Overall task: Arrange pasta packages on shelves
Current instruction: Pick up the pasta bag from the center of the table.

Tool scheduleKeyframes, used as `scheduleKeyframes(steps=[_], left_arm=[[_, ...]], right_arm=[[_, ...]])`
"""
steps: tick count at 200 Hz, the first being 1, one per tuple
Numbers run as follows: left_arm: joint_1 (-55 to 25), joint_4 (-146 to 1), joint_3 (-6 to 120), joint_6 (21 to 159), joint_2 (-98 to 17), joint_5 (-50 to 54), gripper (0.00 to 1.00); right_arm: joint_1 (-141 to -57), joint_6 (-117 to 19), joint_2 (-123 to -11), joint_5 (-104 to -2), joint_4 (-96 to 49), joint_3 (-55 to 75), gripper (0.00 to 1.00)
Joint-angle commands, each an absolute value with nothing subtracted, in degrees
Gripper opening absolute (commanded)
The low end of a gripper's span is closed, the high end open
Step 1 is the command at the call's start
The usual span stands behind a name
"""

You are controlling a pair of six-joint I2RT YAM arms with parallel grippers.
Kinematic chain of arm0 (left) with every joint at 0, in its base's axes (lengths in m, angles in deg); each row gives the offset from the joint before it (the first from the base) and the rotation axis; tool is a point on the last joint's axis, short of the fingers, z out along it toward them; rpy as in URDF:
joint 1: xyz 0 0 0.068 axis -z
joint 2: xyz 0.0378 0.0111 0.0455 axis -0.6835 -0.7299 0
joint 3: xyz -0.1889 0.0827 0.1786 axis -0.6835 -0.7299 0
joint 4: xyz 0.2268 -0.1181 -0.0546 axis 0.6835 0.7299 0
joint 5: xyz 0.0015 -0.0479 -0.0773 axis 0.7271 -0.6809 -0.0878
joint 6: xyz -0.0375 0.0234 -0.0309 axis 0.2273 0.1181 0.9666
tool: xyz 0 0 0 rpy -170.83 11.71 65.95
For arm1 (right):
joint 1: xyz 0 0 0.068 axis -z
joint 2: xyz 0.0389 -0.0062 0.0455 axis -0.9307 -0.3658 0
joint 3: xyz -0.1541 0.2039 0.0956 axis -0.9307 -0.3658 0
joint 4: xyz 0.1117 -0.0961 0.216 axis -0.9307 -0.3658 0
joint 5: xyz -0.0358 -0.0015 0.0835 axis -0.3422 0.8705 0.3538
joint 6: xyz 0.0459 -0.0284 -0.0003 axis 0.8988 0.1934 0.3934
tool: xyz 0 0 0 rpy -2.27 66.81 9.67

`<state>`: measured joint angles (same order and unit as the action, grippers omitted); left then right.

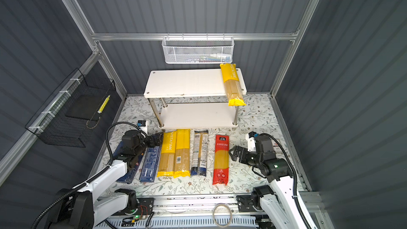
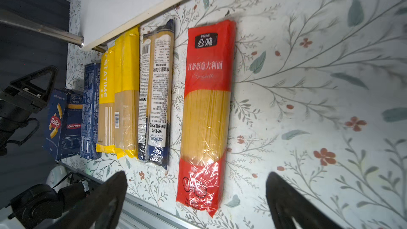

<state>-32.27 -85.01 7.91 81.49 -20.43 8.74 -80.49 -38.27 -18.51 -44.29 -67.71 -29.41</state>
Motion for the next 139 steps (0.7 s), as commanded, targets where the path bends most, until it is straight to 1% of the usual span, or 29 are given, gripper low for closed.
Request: scheduleKeyframes(steps=[1, 13, 30, 47, 68, 78, 114, 139], left_arm=[[-31.9, -85.1, 8.0, 80.3, -20.5, 7.6, 0.99], [-32.0, -85.2, 7.8, 80.2, -20.2, 7.7, 0.99], [-32.0, -85.1, 7.7, 80.2, -20.1, 7.7, 1.0], [-31.9, -85.1, 7.9, 80.3, -20.2, 7.7, 1.0], [-32.0, -85.0, 7.9, 80.1, -20.3, 7.4, 0.99], [-31.9, -85.0, 8.0, 80.2, -20.4, 7.4, 1.0], [-31.9, -84.5, 9.1, 79.8, -22.1, 6.4, 1.0], [-31.9, -84.6, 9.0, 79.7, -21.9, 6.3, 1.0]], right_arm=[[-84.7, -33.2, -21.1, -44.1, -62.4, -30.4, 0.99], [-87.7, -31.8, -22.0, -49.8, -63.2, -30.7, 0.99], [-91.0, -29.1, -22.9, -54.2, -64.9, -31.4, 0.99], [-93.1, -26.2, -24.1, -56.0, -65.1, -32.6, 0.99], [-93.9, -22.4, -24.5, -54.4, -61.7, -36.0, 0.99], [-95.3, -21.5, -25.2, -55.6, -61.4, -36.5, 0.99], [-99.8, -23.5, -31.8, -62.5, -65.8, -32.1, 0.99], [-100.9, -24.6, -36.1, -63.7, -65.2, -30.3, 0.99]])
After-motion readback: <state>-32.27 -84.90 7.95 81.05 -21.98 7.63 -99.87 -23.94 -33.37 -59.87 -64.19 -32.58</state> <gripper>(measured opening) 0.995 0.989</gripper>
